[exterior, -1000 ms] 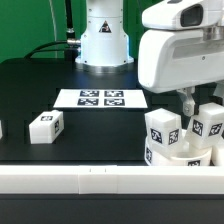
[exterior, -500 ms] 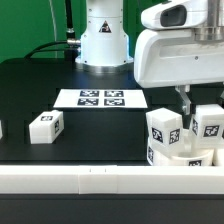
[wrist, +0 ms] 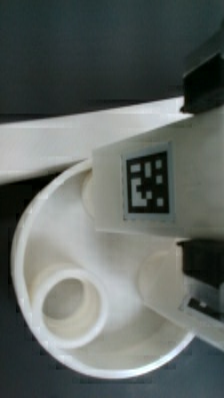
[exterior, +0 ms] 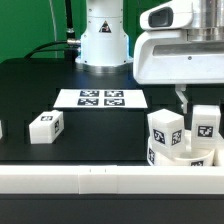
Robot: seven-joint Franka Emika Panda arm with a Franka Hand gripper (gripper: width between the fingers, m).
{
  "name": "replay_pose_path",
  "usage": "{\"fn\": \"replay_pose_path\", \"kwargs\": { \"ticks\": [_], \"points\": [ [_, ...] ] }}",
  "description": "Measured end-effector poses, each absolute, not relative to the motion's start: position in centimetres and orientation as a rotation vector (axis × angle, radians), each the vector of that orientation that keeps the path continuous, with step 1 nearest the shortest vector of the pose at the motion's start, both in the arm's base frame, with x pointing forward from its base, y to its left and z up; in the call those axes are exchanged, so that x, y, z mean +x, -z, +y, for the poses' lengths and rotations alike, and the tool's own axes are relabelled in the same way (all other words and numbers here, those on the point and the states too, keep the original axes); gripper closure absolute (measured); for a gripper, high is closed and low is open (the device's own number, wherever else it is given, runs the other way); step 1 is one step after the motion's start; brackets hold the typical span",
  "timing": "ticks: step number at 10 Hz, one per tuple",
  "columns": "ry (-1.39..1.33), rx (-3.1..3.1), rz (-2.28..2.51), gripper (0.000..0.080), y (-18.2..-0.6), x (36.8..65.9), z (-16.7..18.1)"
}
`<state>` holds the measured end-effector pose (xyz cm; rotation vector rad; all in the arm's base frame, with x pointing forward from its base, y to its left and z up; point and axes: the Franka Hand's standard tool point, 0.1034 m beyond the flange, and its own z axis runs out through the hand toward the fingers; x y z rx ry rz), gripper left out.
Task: Assemble stool
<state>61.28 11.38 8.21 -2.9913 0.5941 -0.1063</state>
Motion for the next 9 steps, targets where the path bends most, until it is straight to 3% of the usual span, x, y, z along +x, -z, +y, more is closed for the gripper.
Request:
{"fn": "replay_pose_path", "kwargs": {
  "ticks": [9],
  "points": [
    [0.007, -2.529, 1.586, 0.0462, -8.16, 61.32, 11.66]
  ]
}}
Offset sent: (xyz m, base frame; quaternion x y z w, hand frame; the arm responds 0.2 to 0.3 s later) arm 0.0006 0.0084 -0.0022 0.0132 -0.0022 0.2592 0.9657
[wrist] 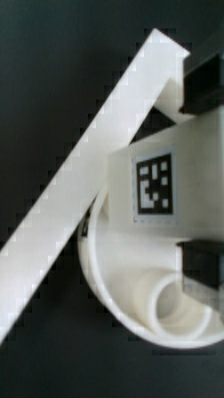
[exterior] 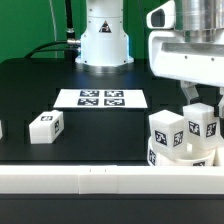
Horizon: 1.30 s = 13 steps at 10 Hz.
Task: Assemble stool
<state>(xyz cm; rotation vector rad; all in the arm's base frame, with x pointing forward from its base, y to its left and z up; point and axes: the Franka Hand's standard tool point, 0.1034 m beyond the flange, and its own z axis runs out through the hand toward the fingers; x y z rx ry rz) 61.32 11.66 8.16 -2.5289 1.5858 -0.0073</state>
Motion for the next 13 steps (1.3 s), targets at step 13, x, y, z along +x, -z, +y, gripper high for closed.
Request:
{"fn": "replay_pose_path", "kwargs": {
  "ticks": [13],
  "points": [
    [-0.071, -2.093, 2.03, 0.018, -9.3, 62.0, 12.0]
  ]
}}
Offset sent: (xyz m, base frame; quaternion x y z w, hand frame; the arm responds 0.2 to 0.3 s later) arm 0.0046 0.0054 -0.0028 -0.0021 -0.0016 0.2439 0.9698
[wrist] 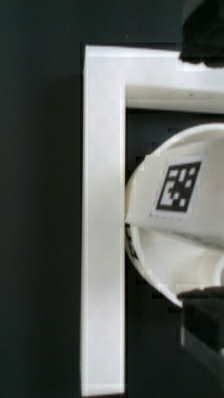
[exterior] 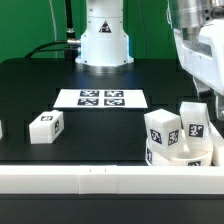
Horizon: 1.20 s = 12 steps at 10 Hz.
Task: Assemble stool
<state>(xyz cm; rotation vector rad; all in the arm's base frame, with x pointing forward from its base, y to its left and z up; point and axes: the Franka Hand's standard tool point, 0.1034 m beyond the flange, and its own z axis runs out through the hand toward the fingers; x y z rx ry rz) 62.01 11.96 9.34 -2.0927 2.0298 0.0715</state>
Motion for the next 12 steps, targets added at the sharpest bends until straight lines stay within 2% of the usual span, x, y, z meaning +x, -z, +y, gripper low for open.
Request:
{"fn": "replay_pose_path", "kwargs": {
  "ticks": [2, 5, 6, 8, 12],
  "points": [
    [-0.044, -2.14, 1.954, 0.0151, -10.6, 62.5, 12.0],
    [-0.046, -2.253, 1.843, 0.015, -10.2, 62.1, 12.2],
    [-0.089, -2.393, 1.709, 0.015, -9.6, 61.4, 12.5],
    [-0.114, -2.642, 1.335, 0.015, -10.0, 61.5, 12.3],
    [-0.082, -2.814, 0.89, 0.015, -10.1, 61.6, 11.9]
  ]
}}
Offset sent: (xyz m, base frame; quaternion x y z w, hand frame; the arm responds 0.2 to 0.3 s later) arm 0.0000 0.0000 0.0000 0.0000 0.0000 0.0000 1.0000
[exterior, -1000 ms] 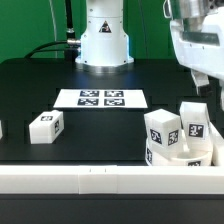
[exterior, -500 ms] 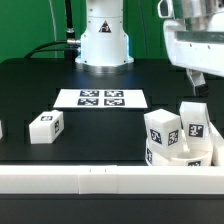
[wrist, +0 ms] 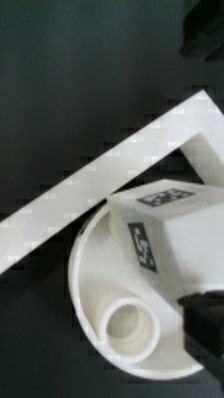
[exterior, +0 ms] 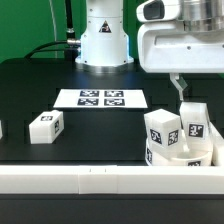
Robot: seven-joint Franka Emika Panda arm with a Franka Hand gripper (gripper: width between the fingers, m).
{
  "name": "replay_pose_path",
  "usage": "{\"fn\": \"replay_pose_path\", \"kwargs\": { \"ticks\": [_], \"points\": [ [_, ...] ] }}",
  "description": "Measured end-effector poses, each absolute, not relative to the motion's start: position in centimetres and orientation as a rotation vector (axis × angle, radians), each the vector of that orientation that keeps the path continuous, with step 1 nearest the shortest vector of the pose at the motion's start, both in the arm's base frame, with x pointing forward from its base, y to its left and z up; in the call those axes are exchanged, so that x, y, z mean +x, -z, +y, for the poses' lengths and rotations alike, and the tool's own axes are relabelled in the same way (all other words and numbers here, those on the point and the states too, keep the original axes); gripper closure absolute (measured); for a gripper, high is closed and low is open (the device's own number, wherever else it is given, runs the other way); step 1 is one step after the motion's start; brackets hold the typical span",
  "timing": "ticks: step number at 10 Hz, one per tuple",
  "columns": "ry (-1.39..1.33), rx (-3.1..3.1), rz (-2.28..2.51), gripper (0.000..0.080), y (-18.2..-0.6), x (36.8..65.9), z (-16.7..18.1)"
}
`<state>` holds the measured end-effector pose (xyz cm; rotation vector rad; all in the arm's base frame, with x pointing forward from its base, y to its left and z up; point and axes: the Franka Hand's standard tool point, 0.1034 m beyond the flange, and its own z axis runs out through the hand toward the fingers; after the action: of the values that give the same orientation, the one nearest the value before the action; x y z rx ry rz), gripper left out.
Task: Assemble stool
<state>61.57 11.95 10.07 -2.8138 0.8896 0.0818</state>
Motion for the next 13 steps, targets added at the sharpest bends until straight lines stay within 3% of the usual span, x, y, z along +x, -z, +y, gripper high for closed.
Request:
{"fn": "replay_pose_path", "kwargs": {
  "ticks": [13],
  "points": [
    [0.028, -2.948, -0.826, 0.015, -10.32, 61.77, 11.12]
  ]
}}
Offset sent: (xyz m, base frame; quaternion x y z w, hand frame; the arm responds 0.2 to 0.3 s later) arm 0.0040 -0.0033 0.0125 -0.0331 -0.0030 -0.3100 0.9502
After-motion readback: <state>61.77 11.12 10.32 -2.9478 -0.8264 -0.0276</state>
